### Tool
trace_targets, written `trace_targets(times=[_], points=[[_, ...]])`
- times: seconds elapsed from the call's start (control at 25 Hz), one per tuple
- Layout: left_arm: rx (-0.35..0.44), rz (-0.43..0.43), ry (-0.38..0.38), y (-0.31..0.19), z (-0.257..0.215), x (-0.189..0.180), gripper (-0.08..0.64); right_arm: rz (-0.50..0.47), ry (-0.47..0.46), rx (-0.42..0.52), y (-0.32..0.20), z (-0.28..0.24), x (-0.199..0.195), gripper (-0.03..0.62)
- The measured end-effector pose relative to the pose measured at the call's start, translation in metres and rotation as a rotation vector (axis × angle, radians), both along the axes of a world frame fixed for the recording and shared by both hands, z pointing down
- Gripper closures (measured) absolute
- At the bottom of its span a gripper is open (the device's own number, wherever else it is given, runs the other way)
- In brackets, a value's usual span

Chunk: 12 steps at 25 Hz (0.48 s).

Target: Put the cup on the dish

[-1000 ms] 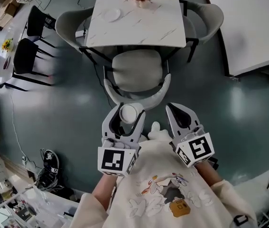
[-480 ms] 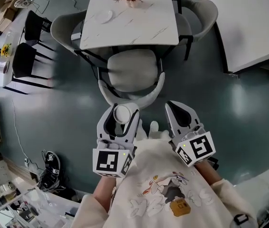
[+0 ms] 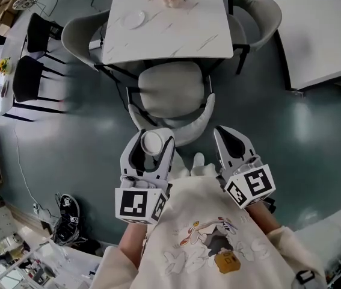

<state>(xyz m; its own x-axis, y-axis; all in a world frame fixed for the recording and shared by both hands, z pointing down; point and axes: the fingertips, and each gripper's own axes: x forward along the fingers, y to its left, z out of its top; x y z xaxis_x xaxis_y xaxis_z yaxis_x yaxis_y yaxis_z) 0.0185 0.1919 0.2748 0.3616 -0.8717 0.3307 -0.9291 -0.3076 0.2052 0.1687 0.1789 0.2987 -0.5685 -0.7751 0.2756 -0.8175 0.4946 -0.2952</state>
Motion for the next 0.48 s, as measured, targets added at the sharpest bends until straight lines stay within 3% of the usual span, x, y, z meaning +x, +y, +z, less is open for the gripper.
trace_targets(times=[0.48], points=[[0.001, 0.006, 0.039, -0.085, -0.001, -0.085, 0.285, 0.032, 0.052, 0.01, -0.094, -0.013, -0.082, 0.588]])
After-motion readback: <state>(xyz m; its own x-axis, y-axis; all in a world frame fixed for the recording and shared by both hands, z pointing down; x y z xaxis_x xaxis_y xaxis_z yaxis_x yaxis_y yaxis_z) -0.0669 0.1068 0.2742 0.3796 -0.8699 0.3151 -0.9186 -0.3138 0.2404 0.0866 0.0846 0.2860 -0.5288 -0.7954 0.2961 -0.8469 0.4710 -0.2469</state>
